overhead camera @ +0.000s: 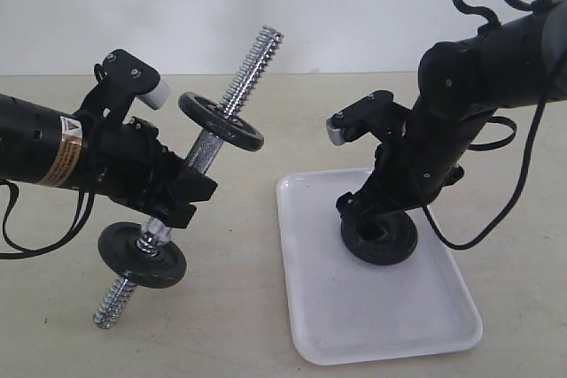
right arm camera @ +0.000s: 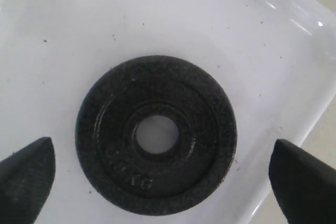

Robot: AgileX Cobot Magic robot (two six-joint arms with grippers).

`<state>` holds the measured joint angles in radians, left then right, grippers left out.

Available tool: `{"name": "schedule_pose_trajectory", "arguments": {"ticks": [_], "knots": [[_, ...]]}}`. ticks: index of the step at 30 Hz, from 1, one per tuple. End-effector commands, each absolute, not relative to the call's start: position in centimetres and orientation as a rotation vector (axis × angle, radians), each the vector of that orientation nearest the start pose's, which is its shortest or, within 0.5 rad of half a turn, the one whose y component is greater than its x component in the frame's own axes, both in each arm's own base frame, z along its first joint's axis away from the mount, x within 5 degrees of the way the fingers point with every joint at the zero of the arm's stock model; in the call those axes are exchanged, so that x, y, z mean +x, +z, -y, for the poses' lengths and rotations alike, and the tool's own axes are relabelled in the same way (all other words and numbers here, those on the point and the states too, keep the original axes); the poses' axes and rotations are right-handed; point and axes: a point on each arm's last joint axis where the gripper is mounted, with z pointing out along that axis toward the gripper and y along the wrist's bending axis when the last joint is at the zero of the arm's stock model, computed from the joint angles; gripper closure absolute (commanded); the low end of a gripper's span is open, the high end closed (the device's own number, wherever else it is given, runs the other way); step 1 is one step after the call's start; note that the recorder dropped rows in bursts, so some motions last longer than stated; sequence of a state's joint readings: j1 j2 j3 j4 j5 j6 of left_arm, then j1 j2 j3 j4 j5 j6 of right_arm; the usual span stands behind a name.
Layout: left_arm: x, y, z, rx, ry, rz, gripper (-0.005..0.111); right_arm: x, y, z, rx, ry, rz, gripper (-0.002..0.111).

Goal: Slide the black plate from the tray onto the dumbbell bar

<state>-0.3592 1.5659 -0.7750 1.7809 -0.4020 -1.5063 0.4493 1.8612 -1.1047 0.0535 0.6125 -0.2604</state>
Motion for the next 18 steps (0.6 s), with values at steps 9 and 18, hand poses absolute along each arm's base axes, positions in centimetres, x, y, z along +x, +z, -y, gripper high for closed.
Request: {"name": "schedule_pose_trajectory", "arguments": {"ticks": [9,18], "knots": [[26.98,23.13,14.20,0.890,-0.541,-2.050,0.102,31.91,15.96,-16.03,-0.948,0.132,-2.663,0.003],[26.98,23.13,14.20,0.890,-0.541,-2.050,0.102,31.95,15.98,-16.04,-0.952,0.131,-2.655,0.003]]}}
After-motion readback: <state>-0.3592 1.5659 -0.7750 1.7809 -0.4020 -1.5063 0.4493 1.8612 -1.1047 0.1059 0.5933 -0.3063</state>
